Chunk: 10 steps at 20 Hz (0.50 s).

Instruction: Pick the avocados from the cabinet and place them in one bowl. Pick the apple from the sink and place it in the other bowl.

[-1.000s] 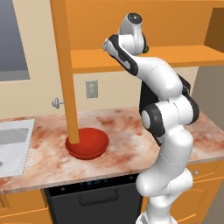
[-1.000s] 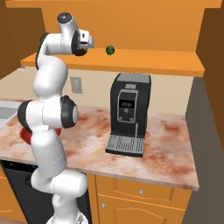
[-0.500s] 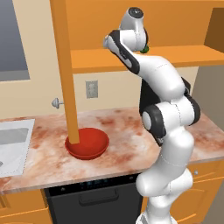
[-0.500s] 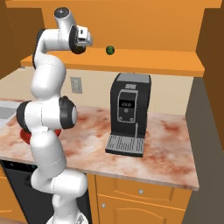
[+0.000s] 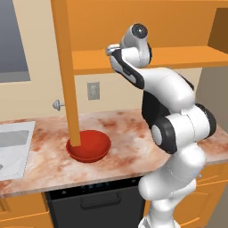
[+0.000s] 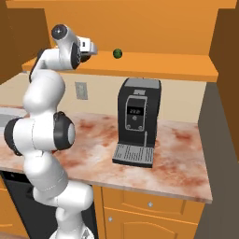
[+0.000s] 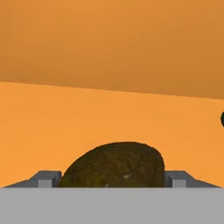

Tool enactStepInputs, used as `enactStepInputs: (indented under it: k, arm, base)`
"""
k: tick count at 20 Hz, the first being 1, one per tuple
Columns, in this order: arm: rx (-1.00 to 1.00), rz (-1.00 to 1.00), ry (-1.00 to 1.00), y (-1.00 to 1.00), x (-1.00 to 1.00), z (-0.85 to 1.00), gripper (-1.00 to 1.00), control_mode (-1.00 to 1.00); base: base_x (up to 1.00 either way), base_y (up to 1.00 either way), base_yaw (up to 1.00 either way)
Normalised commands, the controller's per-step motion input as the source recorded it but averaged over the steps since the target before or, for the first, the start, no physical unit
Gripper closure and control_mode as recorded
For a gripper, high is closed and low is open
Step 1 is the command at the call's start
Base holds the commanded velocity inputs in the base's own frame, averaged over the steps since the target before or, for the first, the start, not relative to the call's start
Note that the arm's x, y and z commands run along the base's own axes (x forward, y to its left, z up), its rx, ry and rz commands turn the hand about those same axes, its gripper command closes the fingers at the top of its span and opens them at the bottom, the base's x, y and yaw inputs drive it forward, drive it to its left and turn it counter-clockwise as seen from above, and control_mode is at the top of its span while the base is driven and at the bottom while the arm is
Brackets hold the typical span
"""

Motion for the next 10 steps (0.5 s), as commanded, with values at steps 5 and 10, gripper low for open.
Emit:
enactStepInputs:
  k: [5, 10]
  arm:
    - [0.0, -0.06, -0.23, 0.02, -0.28, 0.2, 1.0, -1.0]
    - [0.0, -0.03, -0.08, 0.01, -0.23, 0.39, 1.0, -1.0]
  base:
    - [0.0, 0.0, 0.0]
    - [0.0, 0.0, 0.0]
